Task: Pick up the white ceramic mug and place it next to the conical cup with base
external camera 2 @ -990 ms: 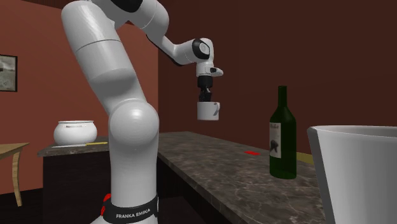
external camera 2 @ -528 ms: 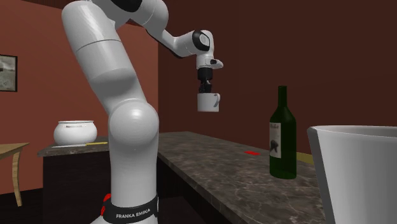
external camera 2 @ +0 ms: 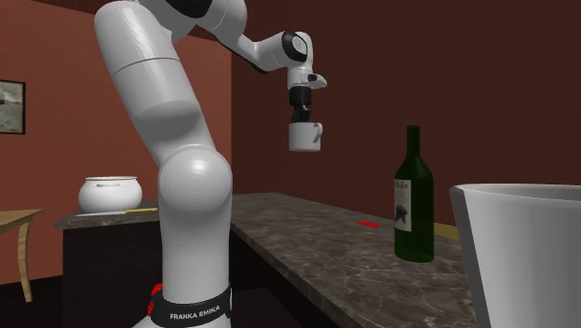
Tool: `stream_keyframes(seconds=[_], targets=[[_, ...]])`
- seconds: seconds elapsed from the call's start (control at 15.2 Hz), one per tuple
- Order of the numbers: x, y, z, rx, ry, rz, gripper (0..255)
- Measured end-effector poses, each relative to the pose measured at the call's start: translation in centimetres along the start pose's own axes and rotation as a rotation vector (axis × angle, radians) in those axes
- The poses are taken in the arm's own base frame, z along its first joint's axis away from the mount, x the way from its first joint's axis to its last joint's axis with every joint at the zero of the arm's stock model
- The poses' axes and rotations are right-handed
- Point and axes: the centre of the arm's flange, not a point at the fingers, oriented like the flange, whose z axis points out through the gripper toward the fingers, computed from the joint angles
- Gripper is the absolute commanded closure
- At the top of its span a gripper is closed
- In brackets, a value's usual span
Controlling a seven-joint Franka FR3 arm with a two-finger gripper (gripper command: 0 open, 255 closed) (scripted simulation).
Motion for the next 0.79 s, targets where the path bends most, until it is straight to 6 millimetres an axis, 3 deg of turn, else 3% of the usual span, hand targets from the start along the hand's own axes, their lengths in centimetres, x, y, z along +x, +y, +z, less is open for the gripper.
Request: stream_keyframes(seconds=[0.13,0.26,0.79], targets=[[0.0,0.0,-0.9,0.0,0.0,0.0,255],[-0.2,1.7,-1.1,-0.001,0.0,0.001,255],[-1.1,11.9,-0.8,-0.001,0.0,0.002,255]])
